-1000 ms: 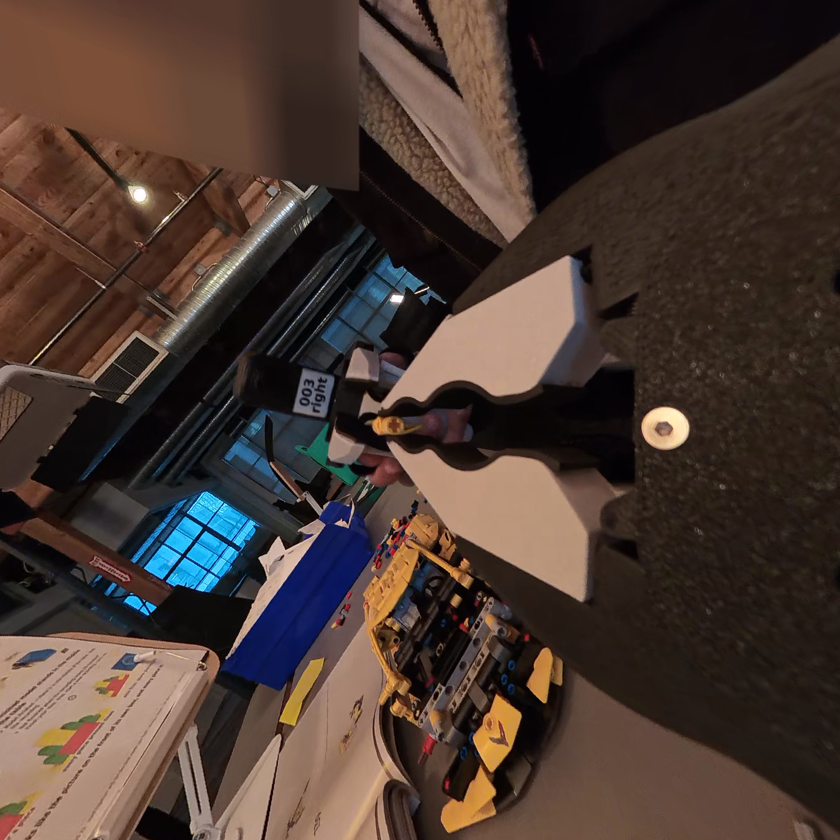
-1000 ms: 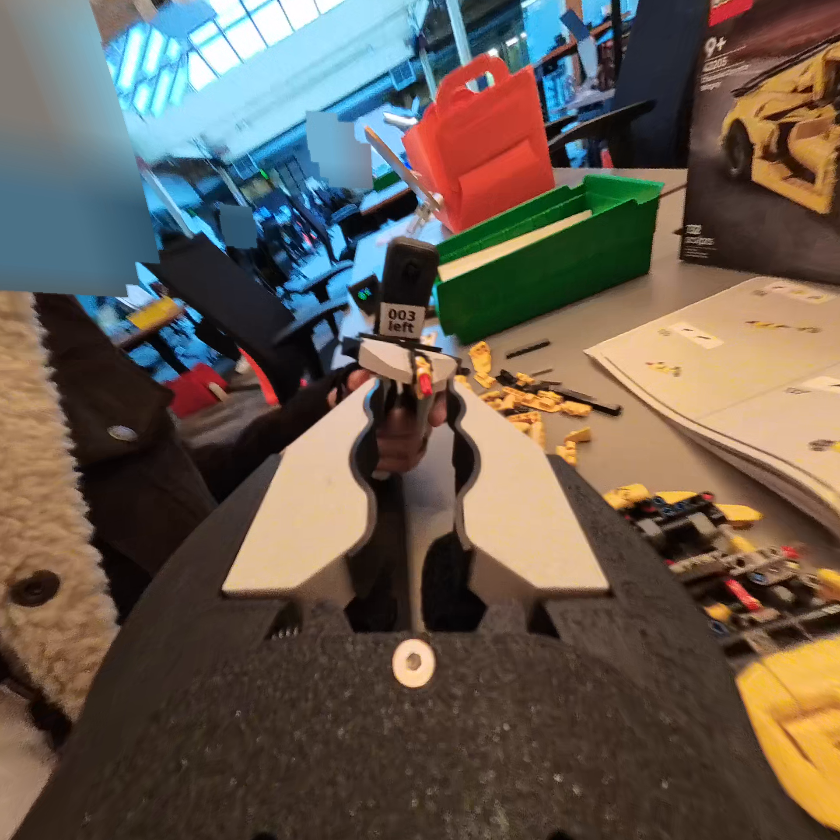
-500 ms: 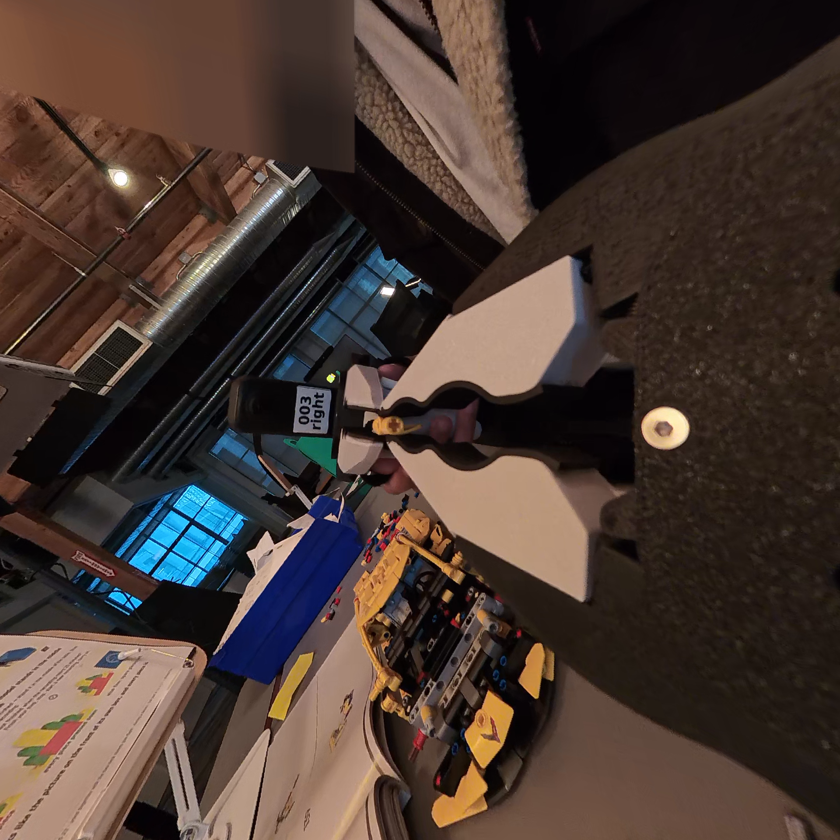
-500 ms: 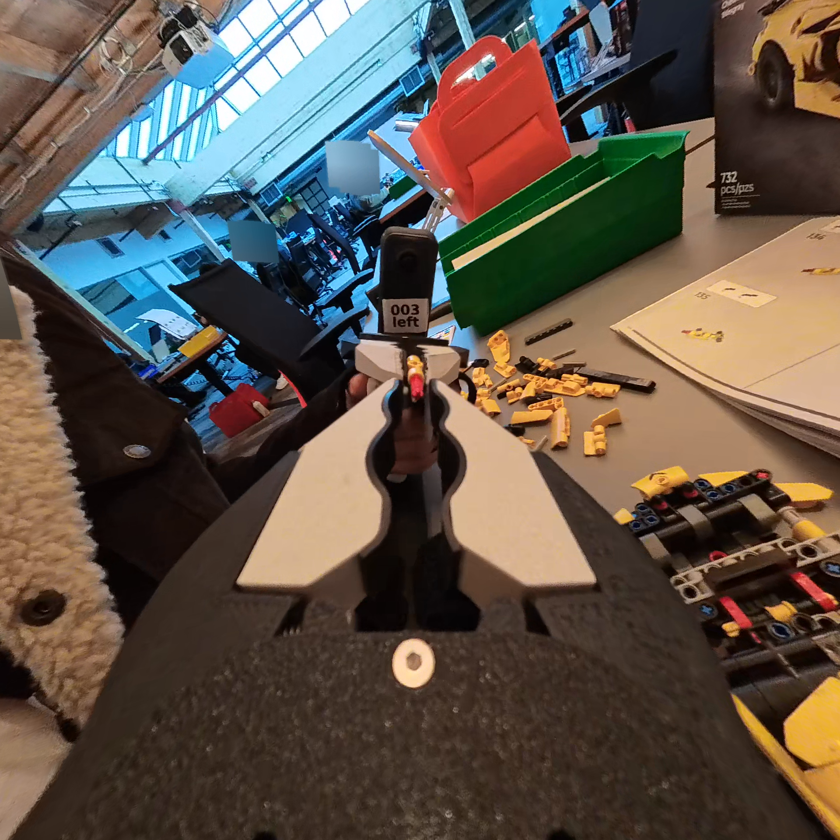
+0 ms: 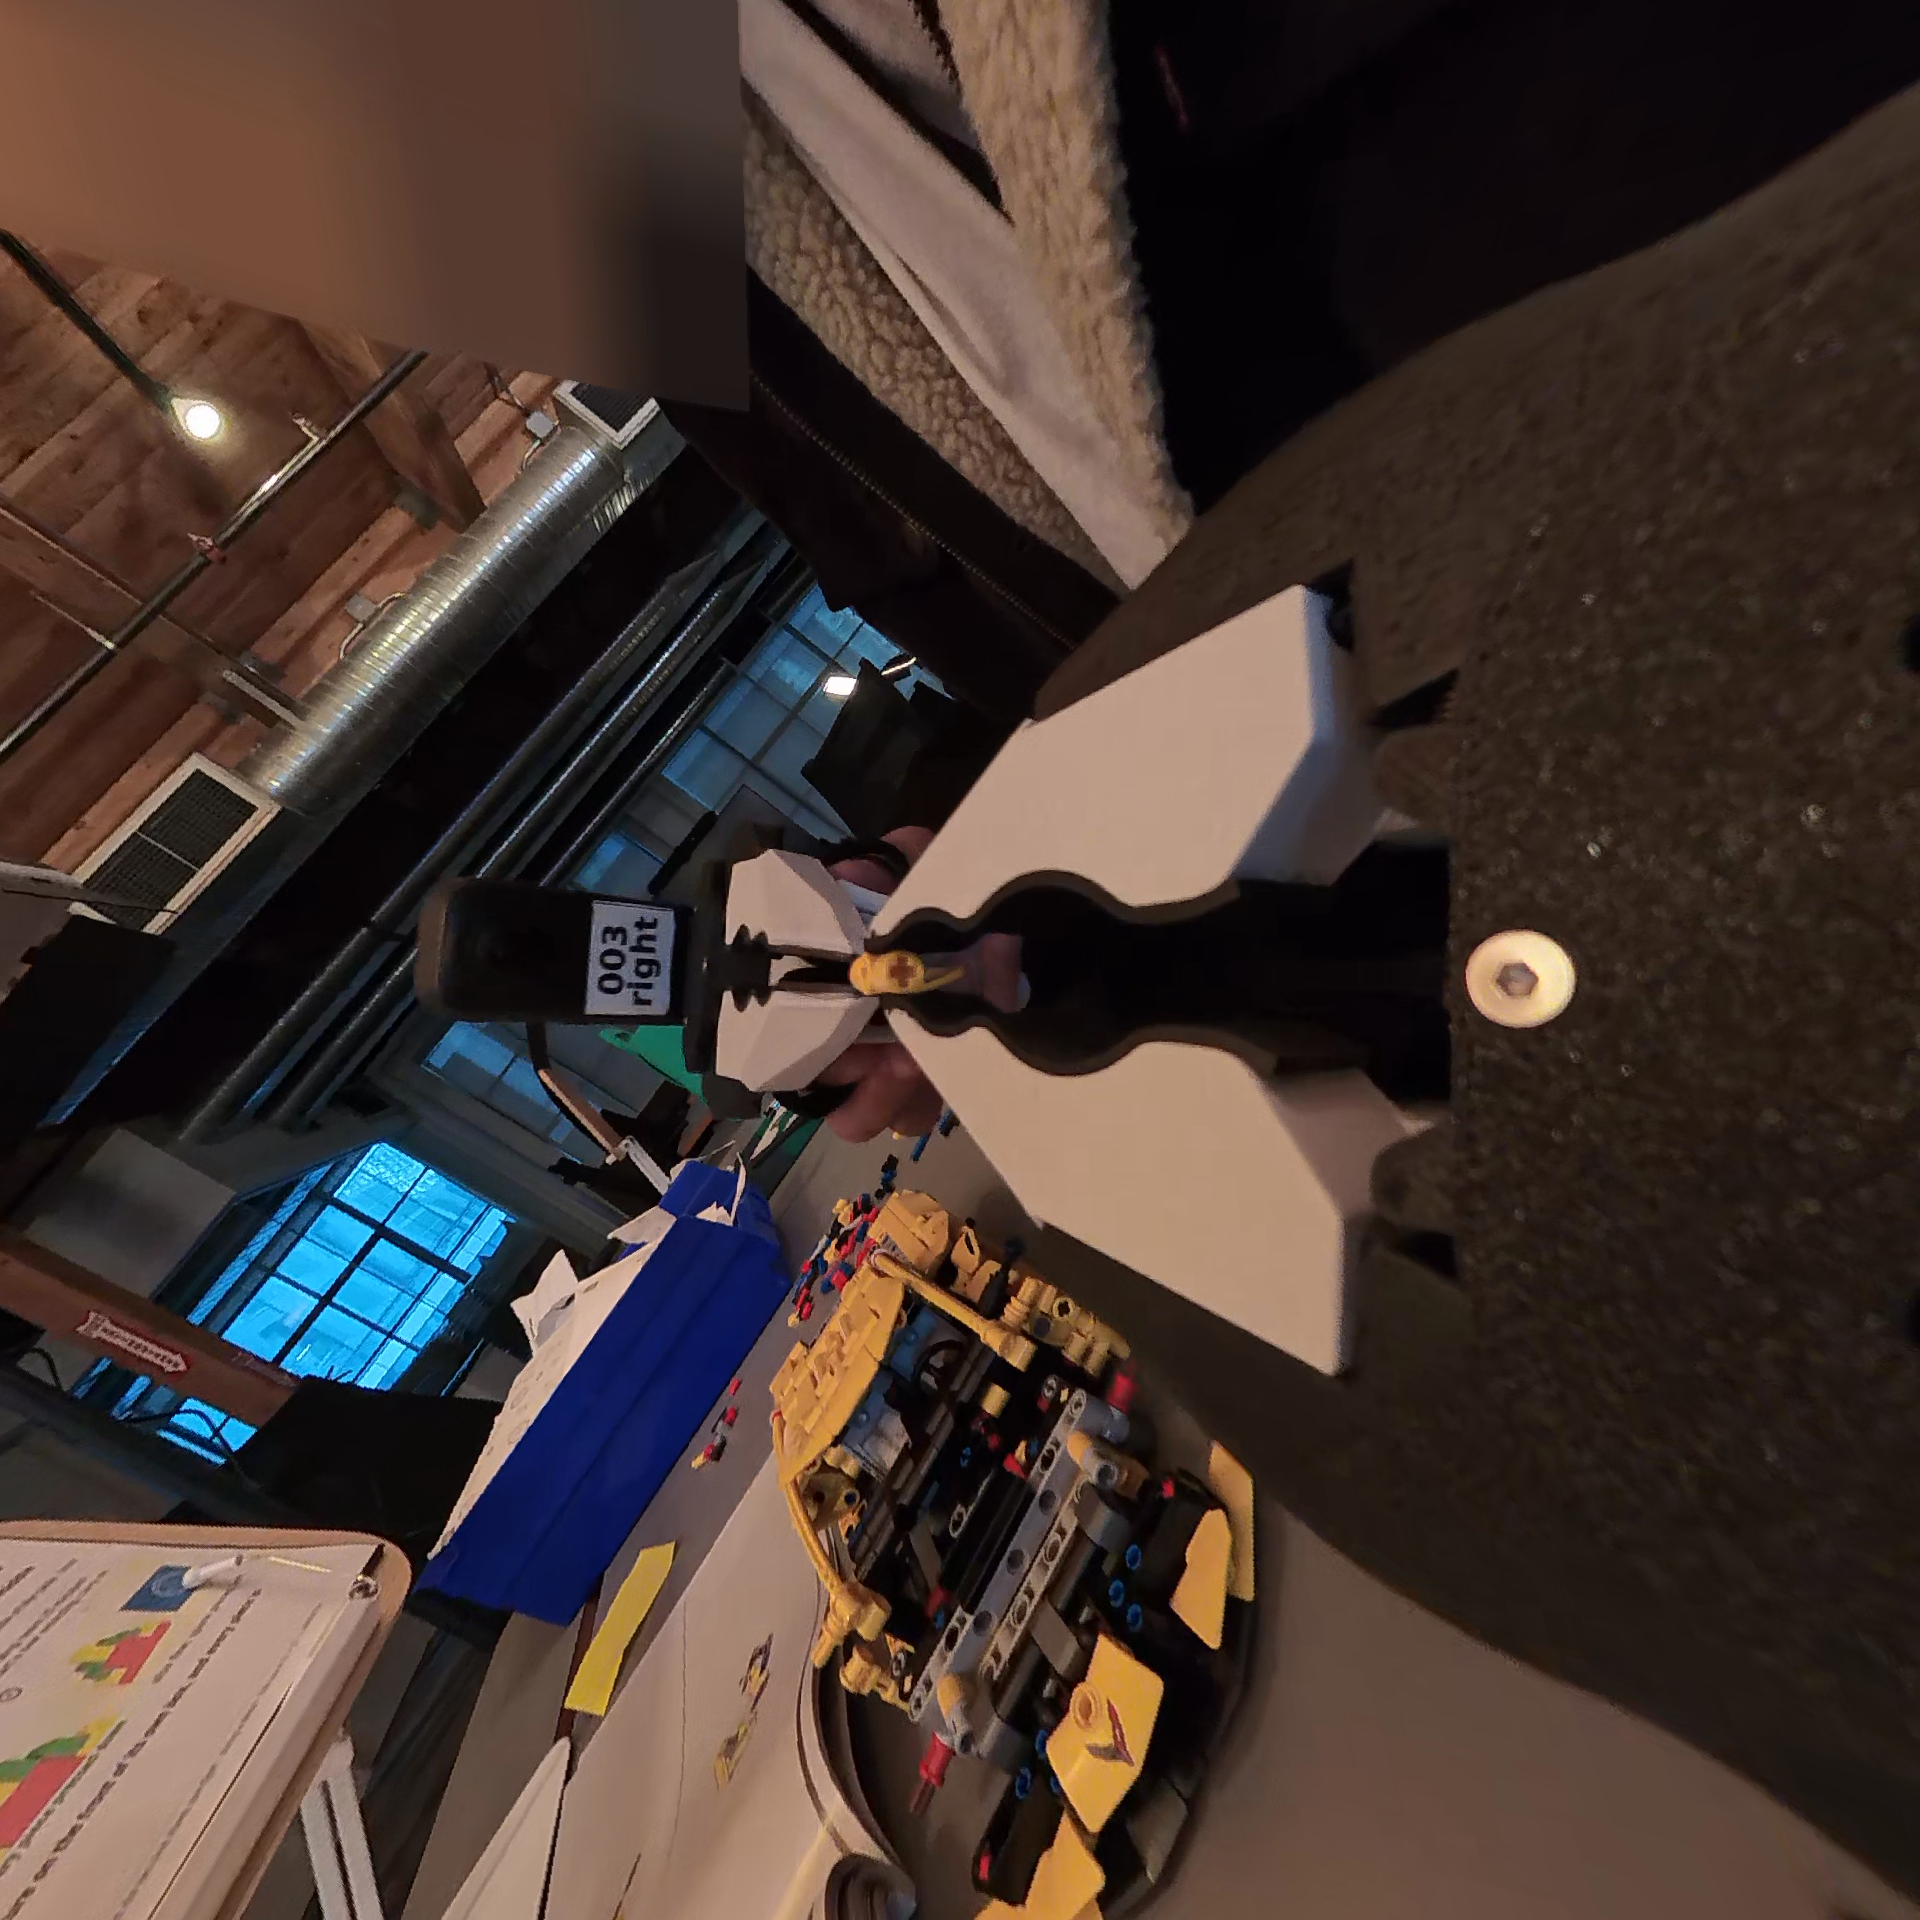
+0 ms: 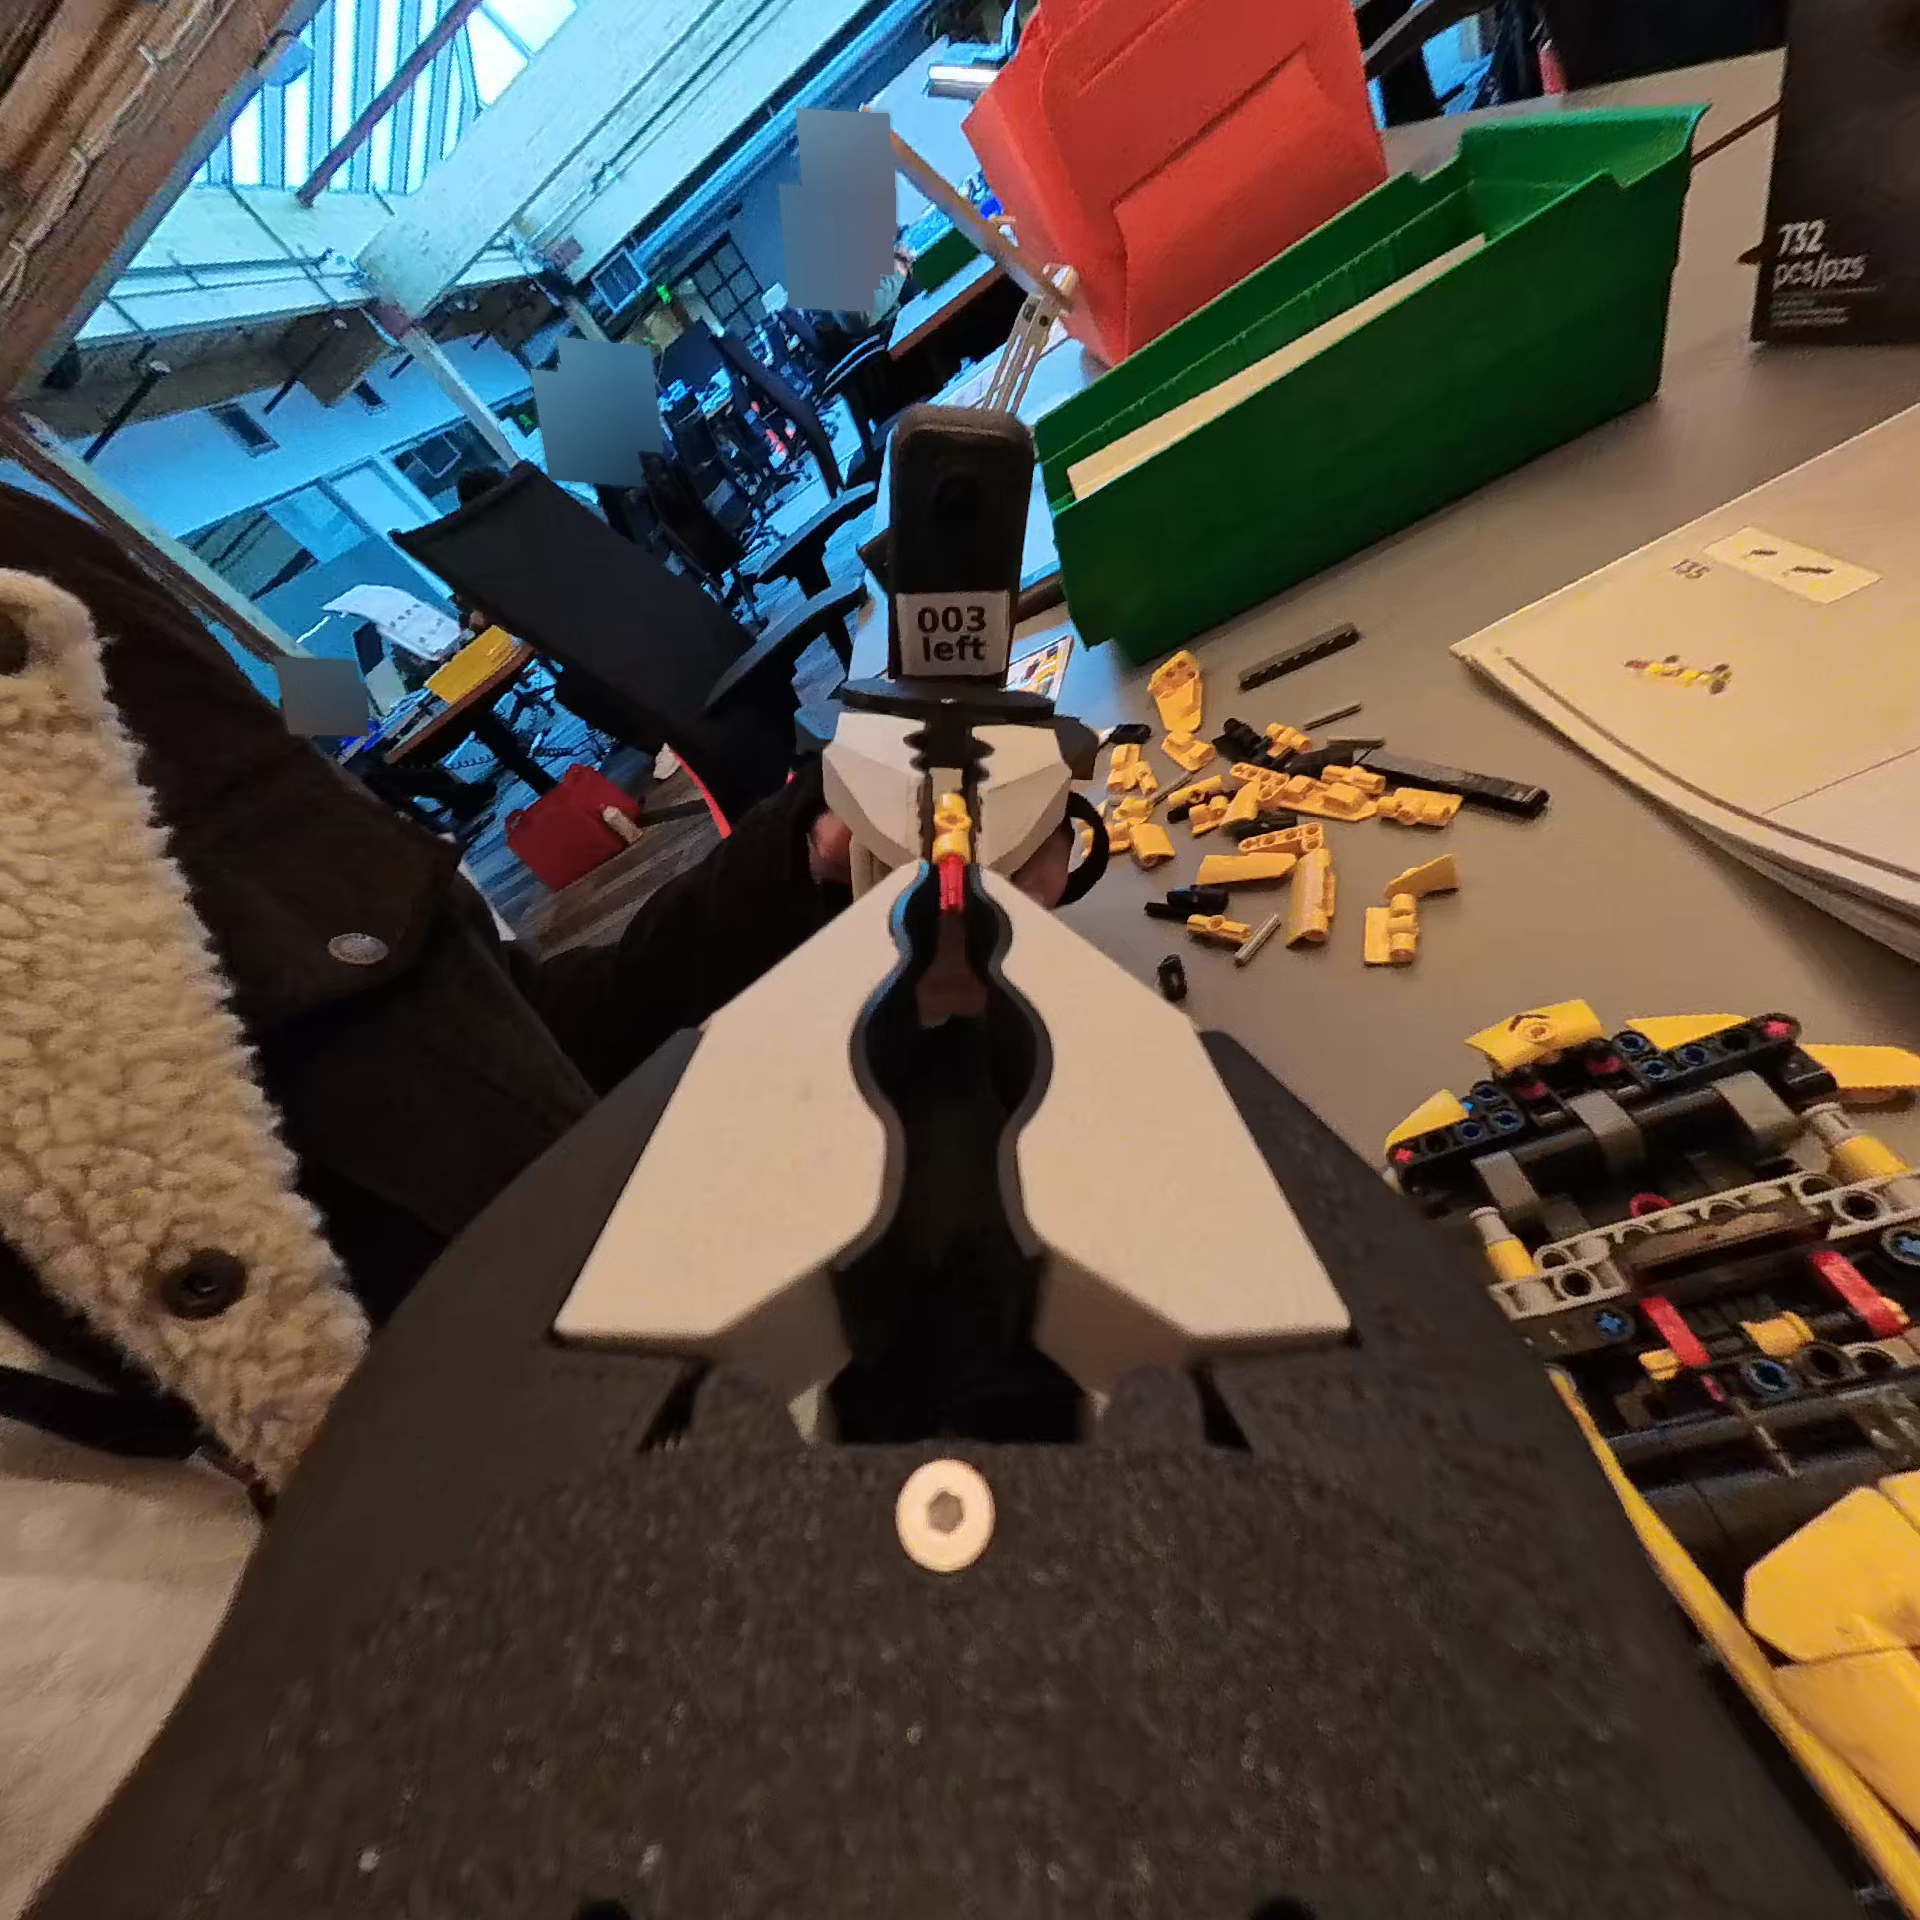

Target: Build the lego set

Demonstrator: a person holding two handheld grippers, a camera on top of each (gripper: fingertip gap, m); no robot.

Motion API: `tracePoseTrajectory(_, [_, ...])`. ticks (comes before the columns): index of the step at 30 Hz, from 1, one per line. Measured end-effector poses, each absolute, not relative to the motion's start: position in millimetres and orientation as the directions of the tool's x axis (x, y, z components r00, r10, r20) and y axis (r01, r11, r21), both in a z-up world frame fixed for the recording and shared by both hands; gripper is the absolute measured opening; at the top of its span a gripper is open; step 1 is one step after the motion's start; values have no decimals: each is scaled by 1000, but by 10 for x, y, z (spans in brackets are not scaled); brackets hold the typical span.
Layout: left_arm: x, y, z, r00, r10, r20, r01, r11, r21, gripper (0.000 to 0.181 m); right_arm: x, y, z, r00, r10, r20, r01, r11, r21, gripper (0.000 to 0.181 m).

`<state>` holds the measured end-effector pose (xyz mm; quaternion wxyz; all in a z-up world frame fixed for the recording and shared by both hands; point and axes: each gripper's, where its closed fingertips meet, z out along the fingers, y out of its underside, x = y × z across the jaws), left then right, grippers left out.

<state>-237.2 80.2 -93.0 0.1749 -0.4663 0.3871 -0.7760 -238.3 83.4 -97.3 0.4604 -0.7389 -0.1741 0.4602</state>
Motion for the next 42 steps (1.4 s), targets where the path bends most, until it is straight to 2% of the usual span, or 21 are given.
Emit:
tracePoseTrajectory(8, [-2347, 694, -1049, -494, -646, 582, -163, -588, -792, 6, -2372, 737, -1095, 516, 687, -512, -70, -562, -824, 3])
tracePoseTrajectory(15, [-2344, 762, -981, -497, -636, 591, -126, -621, -774, 6, -2319, 838, -1007, 562, 694, -451, -121, -470, -874, 9])
tracePoseTrajectory(28, [-2351, 789, -978, -490, -635, 597, -119, -630, -767, 6, -2337, 807, -1022, 528, 704, -475, -125, -490, -863, 3])
tracePoseTrajectory(42, [-2299, 685, -1119, -461, -681, 568, -171, -560, -810, 7, -2304, 714, -1179, 525, 706, -476, 6, -562, -827, 2])
